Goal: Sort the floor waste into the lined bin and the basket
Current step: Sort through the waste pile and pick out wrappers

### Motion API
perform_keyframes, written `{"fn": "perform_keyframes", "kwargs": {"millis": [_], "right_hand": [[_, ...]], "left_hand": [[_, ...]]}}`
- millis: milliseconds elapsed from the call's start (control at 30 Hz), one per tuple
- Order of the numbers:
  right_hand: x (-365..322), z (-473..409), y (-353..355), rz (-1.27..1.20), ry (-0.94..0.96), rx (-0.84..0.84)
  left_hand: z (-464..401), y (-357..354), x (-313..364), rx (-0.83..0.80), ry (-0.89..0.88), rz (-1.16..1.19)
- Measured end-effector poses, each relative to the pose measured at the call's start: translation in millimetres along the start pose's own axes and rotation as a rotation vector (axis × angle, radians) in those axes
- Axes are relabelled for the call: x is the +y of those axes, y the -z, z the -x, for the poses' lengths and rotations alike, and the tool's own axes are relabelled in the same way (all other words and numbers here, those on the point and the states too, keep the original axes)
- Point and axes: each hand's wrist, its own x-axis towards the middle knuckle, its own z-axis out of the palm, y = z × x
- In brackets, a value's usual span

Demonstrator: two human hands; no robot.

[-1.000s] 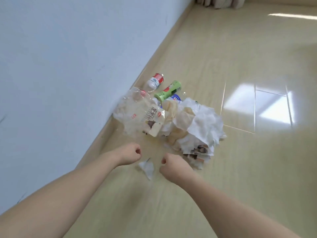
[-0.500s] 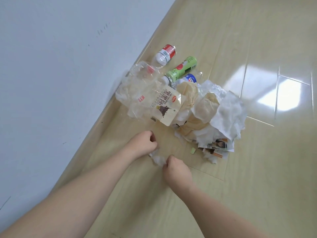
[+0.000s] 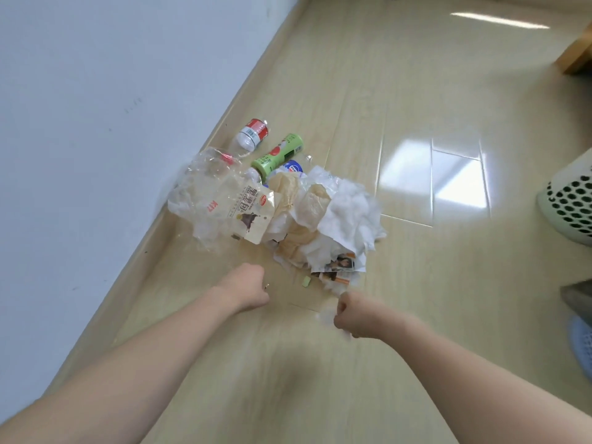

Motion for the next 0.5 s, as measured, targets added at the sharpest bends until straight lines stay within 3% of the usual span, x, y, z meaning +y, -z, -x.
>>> {"fn": "perform_keyframes", "kwargs": {"millis": [100,267,500], "right_hand": [[29.8,36.6,46.2,-0.055,-0.015,0.083],[105.5,99.9,122.8,-0.076,-0.06,0.309],[298.7,204.1,195.5,-0.168,-0.287,0.651]], "left_hand": [[10.2,26.9,66.2,0.044,-0.165,0.235],[20.4,75.9,204.9,0.046,-0.434,0.4],[49.6,87.7,445.6,0.061,-0.696,0.452]]}}
